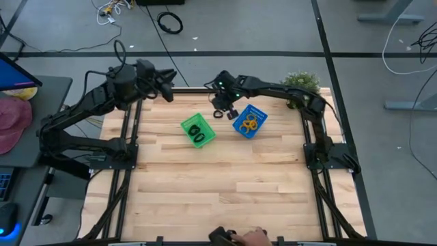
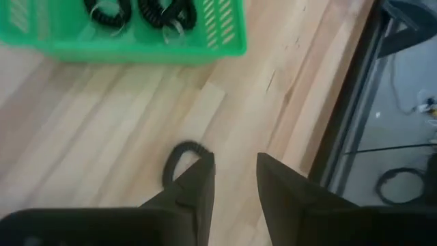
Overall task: Sort spring keychains
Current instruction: Put the black spring keychain into the green bin
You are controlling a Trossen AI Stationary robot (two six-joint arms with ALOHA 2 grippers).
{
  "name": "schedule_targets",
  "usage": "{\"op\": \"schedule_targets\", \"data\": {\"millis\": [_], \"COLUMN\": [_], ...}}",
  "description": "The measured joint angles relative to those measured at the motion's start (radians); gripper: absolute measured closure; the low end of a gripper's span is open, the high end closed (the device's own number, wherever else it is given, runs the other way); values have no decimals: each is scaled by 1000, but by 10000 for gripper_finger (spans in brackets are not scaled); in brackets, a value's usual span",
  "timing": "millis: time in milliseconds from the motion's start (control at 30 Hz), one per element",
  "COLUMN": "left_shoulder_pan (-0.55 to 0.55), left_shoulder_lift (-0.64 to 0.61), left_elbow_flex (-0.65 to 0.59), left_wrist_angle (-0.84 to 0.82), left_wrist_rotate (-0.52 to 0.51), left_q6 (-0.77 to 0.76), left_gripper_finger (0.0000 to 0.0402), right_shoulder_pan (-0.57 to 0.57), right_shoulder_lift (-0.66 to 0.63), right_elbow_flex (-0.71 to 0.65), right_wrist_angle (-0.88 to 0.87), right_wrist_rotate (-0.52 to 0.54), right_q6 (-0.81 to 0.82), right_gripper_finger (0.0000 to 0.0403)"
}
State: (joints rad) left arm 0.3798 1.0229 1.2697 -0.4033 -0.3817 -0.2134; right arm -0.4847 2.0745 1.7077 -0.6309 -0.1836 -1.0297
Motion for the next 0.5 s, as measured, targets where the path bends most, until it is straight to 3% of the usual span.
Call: {"op": "schedule_targets", "data": {"millis": [200,500], "left_shoulder_pan": [0,0], "left_shoulder_lift": [-1,-2], "left_elbow_flex": [0,0], "left_wrist_angle": [-1,-8], "left_wrist_rotate": [35,39], "left_q6": [11,42], "left_gripper_finger": [333,333], "right_shoulder_pan": [-9,-53], "right_shoulder_lift": [59,60], "right_elbow_flex": [61,6], "right_wrist_angle": [-136,-140], "right_wrist_rotate": [-17,-73], "right_q6": [53,-1], "right_gripper_finger": [291,291]}}
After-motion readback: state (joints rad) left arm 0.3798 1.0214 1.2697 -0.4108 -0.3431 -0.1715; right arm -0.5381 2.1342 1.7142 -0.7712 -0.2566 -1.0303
